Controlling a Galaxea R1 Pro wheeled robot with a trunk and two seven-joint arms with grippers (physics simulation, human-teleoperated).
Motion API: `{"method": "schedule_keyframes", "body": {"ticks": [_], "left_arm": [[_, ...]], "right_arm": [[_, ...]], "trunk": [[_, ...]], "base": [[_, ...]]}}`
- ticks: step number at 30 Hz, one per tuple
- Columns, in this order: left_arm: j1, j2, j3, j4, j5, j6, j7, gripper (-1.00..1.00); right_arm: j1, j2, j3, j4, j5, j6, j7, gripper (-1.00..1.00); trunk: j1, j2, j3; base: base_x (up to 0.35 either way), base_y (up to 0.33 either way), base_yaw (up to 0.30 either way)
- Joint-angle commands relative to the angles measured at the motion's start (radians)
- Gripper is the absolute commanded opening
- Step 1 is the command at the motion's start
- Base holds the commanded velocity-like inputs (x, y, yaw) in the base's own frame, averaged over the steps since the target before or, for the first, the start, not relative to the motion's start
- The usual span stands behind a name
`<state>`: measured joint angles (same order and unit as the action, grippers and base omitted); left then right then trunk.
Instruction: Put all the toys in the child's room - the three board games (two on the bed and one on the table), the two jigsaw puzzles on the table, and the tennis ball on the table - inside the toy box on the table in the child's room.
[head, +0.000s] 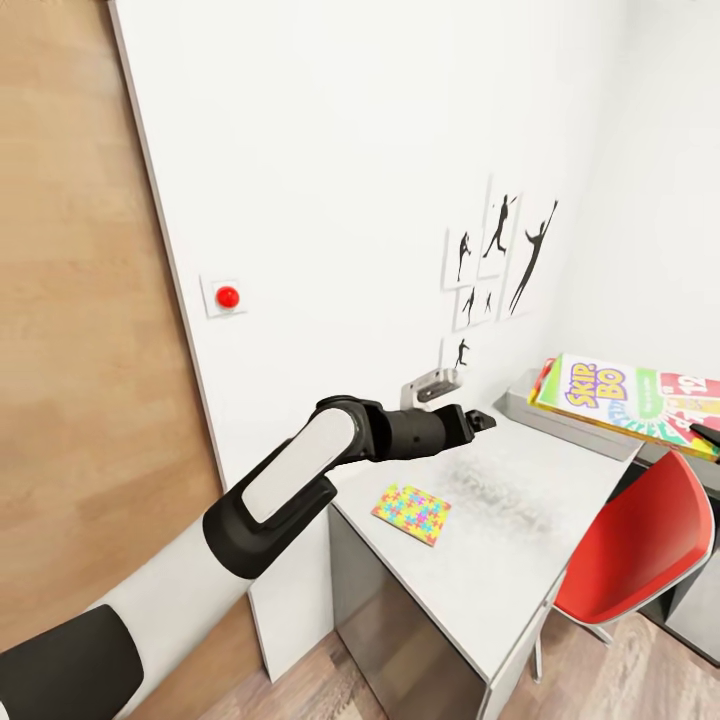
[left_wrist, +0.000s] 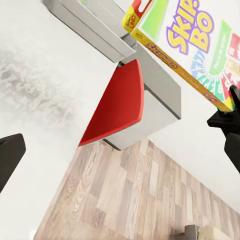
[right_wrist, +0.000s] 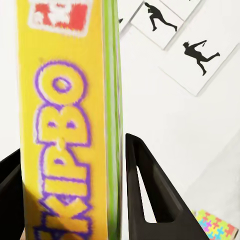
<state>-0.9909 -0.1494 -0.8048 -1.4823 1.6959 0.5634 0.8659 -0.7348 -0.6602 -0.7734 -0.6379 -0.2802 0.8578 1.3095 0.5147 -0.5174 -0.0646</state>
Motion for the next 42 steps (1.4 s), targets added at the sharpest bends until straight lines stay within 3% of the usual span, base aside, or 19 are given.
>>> {"method": "schedule_keyframes", "body": {"ticks": [1, 17, 27, 42], "left_arm": [[-0.001, 0.0, 0.0, -0.001, 0.006, 0.001, 0.008, 1.0], [0.009, 0.004, 0.003, -0.007, 0.005, 0.001, 0.011, 1.0], [0.017, 0.005, 0.006, -0.011, 0.005, 0.001, 0.03, 1.0], [0.023, 0.005, 0.007, -0.015, 0.003, 0.001, 0.034, 1.0]], "right_arm": [[-0.001, 0.0, -0.001, 0.0, -0.001, 0.007, 0.003, -1.0], [0.017, 0.002, -0.002, -0.013, -0.007, 0.008, 0.015, -1.0], [0.028, 0.026, -0.001, -0.033, -0.008, 0.009, 0.017, -1.0], [0.038, 0.032, -0.003, -0.054, -0.009, 0.009, 0.019, -1.0]], "trunk": [[-0.003, 0.005, 0.001], [-0.065, 0.117, 0.055], [-0.065, 0.117, 0.059], [-0.065, 0.117, 0.064]], "base": [[0.0, 0.0, -0.002], [0.0, 0.0, 0.0], [0.0, 0.0, 0.0], [0.0, 0.0, 0.0]]}}
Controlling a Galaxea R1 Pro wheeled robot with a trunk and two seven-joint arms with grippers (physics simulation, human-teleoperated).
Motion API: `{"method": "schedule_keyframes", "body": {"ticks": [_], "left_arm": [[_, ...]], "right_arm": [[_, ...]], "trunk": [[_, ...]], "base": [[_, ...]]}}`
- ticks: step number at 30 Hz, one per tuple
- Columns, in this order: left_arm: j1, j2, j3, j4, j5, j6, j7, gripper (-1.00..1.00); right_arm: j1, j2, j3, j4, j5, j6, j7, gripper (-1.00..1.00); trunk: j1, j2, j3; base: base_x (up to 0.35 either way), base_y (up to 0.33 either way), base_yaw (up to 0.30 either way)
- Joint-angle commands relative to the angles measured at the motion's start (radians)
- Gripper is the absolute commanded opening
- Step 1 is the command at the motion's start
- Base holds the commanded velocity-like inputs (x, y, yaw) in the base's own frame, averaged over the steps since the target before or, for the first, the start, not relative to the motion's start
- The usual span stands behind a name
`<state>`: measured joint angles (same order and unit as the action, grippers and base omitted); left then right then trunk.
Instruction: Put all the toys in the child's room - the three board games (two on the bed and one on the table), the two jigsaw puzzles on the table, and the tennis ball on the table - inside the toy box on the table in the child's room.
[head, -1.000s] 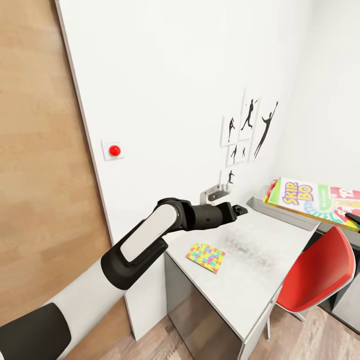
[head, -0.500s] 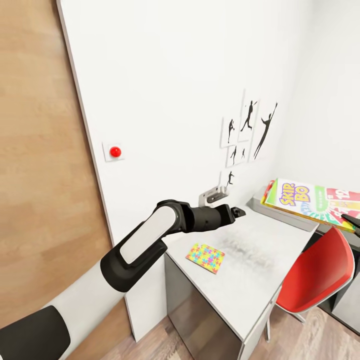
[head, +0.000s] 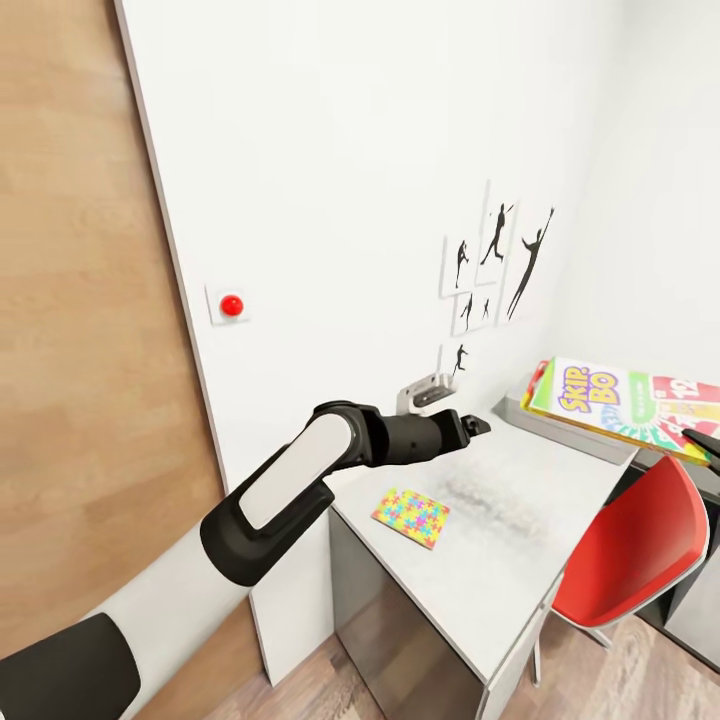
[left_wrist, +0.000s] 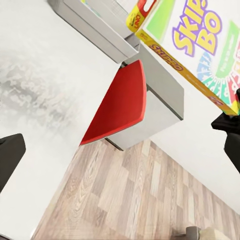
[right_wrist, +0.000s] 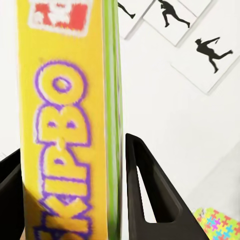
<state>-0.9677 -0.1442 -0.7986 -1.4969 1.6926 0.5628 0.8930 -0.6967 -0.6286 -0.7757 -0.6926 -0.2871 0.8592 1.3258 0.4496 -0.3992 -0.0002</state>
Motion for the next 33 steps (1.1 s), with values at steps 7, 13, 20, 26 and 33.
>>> {"method": "schedule_keyframes", "body": {"ticks": [7, 13, 20, 26, 33], "left_arm": [[0.069, 0.01, 0.016, -0.025, 0.004, 0.003, -0.094, 1.0], [0.09, 0.013, 0.053, -0.06, 0.004, 0.004, -0.102, 1.0], [0.095, 0.014, 0.068, -0.084, 0.004, 0.006, -0.085, 1.0], [0.096, 0.015, 0.072, -0.094, 0.004, 0.006, -0.08, 1.0], [0.096, 0.015, 0.072, -0.099, 0.004, 0.006, -0.076, 1.0]], "right_arm": [[0.01, 0.001, -0.006, -0.021, -0.002, 0.007, 0.002, -1.0], [0.011, -0.001, -0.007, -0.023, -0.003, 0.008, 0.002, -1.0], [0.011, -0.003, -0.007, -0.024, -0.003, 0.008, 0.002, -1.0], [0.011, 0.0, -0.007, -0.024, -0.002, 0.008, 0.001, -1.0], [0.011, 0.001, -0.007, -0.024, -0.001, 0.008, 0.001, -1.0]], "trunk": [[0.0, -0.001, 0.0], [0.0, -0.001, 0.0], [0.0, -0.001, 0.0], [0.0, -0.001, 0.0], [0.0, -0.001, 0.0]], "base": [[0.0, 0.0, 0.0], [0.0, 0.0, 0.0], [0.0, 0.0, 0.0], [0.0, 0.0, 0.0], [0.0, 0.0, 0.0]]}}
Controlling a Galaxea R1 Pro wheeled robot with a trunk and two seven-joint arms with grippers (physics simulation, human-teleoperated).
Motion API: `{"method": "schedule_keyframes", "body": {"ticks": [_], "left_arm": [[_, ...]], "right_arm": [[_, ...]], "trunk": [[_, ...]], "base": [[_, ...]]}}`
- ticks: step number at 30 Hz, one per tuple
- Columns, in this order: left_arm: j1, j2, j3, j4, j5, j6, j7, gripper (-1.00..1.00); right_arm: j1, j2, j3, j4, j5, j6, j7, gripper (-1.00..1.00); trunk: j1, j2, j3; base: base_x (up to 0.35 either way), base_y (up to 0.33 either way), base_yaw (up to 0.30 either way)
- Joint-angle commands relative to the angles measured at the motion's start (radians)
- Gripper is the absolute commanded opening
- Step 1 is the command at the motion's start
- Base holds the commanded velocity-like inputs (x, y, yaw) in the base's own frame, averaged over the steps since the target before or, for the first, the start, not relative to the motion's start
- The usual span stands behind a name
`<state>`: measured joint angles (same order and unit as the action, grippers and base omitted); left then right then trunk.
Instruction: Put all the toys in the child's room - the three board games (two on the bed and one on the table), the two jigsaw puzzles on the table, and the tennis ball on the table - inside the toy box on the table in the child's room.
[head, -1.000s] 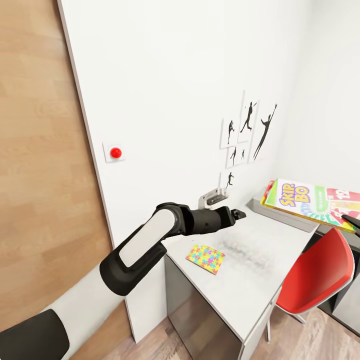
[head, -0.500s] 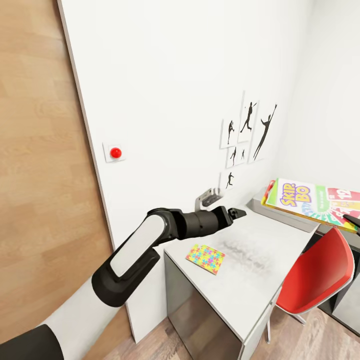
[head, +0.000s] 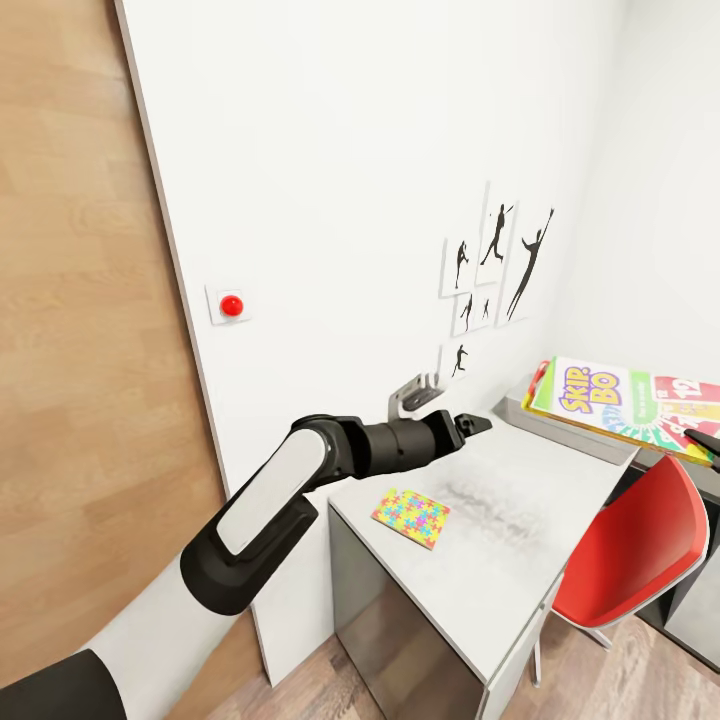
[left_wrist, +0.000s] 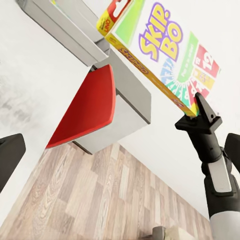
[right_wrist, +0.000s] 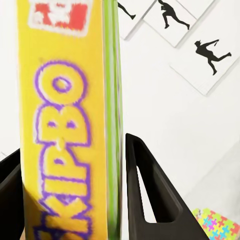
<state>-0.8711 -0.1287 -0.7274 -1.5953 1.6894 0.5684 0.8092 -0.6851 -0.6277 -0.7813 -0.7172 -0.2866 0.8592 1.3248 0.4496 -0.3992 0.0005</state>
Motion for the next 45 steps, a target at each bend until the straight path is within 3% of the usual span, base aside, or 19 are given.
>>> {"method": "schedule_keyframes", "body": {"ticks": [1, 7, 8, 9, 15, 30, 45], "left_arm": [[0.0, 0.0, 0.0, -0.001, 0.007, 0.002, 0.008, 1.0], [0.001, 0.001, -0.006, 0.001, 0.0, 0.002, 0.006, 1.0], [0.002, 0.0, -0.009, 0.003, -0.025, 0.003, 0.005, 1.0], [0.003, -0.003, -0.013, 0.006, -0.127, 0.007, 0.002, 1.0], [0.003, -0.004, -0.014, 0.008, -0.166, 0.009, 0.003, 1.0], [0.003, -0.008, -0.015, 0.009, -0.188, 0.011, 0.005, 1.0], [0.003, -0.012, -0.016, 0.009, -0.188, 0.013, 0.004, 1.0]], "right_arm": [[-0.001, 0.0, -0.001, 0.0, -0.002, 0.008, 0.003, -1.0], [0.0, 0.0, -0.001, 0.0, -0.002, 0.004, 0.002, -1.0], [0.0, 0.001, -0.001, 0.0, -0.002, 0.003, 0.002, -1.0], [-0.001, 0.001, 0.002, -0.003, -0.003, 0.005, 0.002, -1.0], [-0.001, 0.001, 0.004, -0.006, -0.003, 0.007, 0.002, -1.0], [-0.001, 0.001, -0.001, -0.01, -0.002, 0.007, 0.001, -1.0], [-0.001, 0.0, -0.001, -0.013, -0.001, 0.007, 0.001, -1.0]], "trunk": [[0.0, -0.001, 0.0], [0.0, -0.001, 0.0], [0.0, -0.001, 0.0], [0.0, -0.001, 0.0], [0.0, -0.001, 0.0], [0.0, -0.001, 0.0], [0.0, -0.001, 0.0]], "base": [[0.0, 0.0, 0.0], [0.0, 0.0, 0.0], [0.0, -0.005, 0.0], [0.045, -0.194, 0.0], [0.062, -0.252, 0.007], [0.061, -0.301, 0.174], [0.006, -0.314, 0.029]]}}
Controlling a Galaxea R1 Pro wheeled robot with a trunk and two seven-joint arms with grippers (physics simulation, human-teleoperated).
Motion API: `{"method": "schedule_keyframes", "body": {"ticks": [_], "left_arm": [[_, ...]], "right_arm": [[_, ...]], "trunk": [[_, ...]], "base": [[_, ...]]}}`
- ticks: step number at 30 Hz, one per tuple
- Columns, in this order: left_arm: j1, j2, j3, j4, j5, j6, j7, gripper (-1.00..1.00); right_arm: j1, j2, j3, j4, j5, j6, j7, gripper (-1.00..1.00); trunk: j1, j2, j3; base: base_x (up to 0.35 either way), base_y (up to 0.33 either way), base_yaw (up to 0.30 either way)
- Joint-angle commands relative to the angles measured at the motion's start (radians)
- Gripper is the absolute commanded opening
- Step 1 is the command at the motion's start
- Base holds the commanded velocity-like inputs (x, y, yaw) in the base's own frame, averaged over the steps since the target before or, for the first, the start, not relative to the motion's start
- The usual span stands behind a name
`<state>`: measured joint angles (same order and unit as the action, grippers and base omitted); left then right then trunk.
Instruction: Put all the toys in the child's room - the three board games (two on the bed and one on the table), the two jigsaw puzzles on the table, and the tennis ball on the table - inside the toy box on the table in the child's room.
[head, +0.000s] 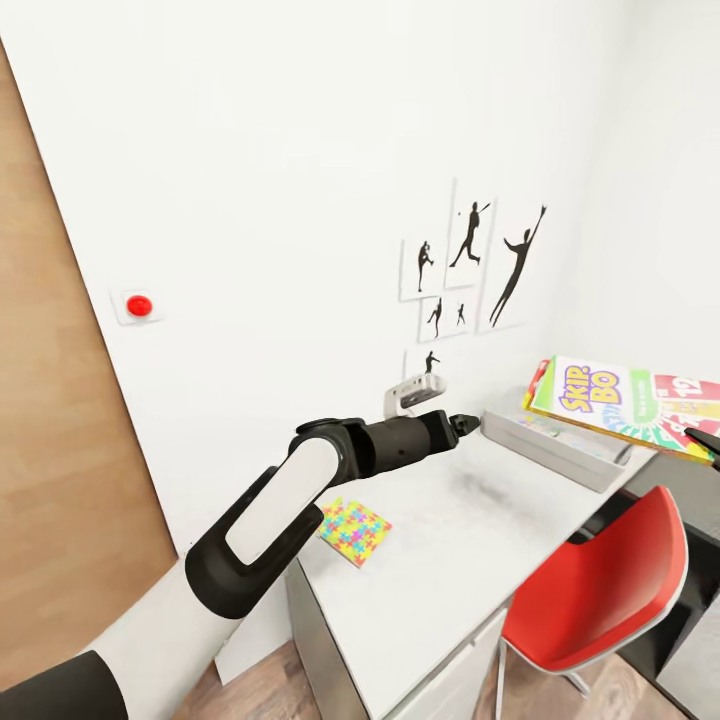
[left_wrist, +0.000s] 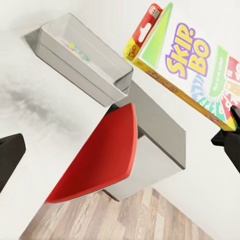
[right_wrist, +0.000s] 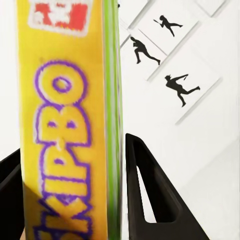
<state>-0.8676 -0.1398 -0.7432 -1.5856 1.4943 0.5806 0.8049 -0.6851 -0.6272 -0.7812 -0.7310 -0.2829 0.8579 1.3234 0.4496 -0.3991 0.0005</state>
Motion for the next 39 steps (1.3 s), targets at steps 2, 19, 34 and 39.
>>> {"method": "schedule_keyframes", "body": {"ticks": [2, 19, 34, 39], "left_arm": [[-0.001, -0.001, 0.0, -0.001, 0.01, 0.001, 0.008, 1.0], [-0.002, -0.003, -0.001, -0.001, 0.007, 0.002, 0.01, 1.0], [-0.004, -0.003, -0.001, -0.001, 0.006, 0.004, 0.01, 1.0], [-0.004, -0.003, -0.001, -0.001, 0.006, 0.004, 0.01, 1.0]], "right_arm": [[-0.001, 0.0, -0.001, 0.001, -0.005, 0.009, 0.002, -1.0], [-0.001, 0.001, -0.001, 0.001, -0.005, 0.004, 0.0, -1.0], [-0.001, 0.001, -0.001, -0.001, -0.004, 0.001, 0.002, -1.0], [0.0, -0.002, -0.001, -0.004, -0.004, 0.0, 0.003, -1.0]], "trunk": [[0.0, -0.001, 0.0], [0.0, -0.001, 0.001], [0.0, -0.001, 0.001], [0.0, -0.001, 0.001]], "base": [[0.0, -0.318, 0.002], [0.0, -0.319, 0.134], [0.0, -0.321, 0.028], [0.0, -0.321, 0.001]]}}
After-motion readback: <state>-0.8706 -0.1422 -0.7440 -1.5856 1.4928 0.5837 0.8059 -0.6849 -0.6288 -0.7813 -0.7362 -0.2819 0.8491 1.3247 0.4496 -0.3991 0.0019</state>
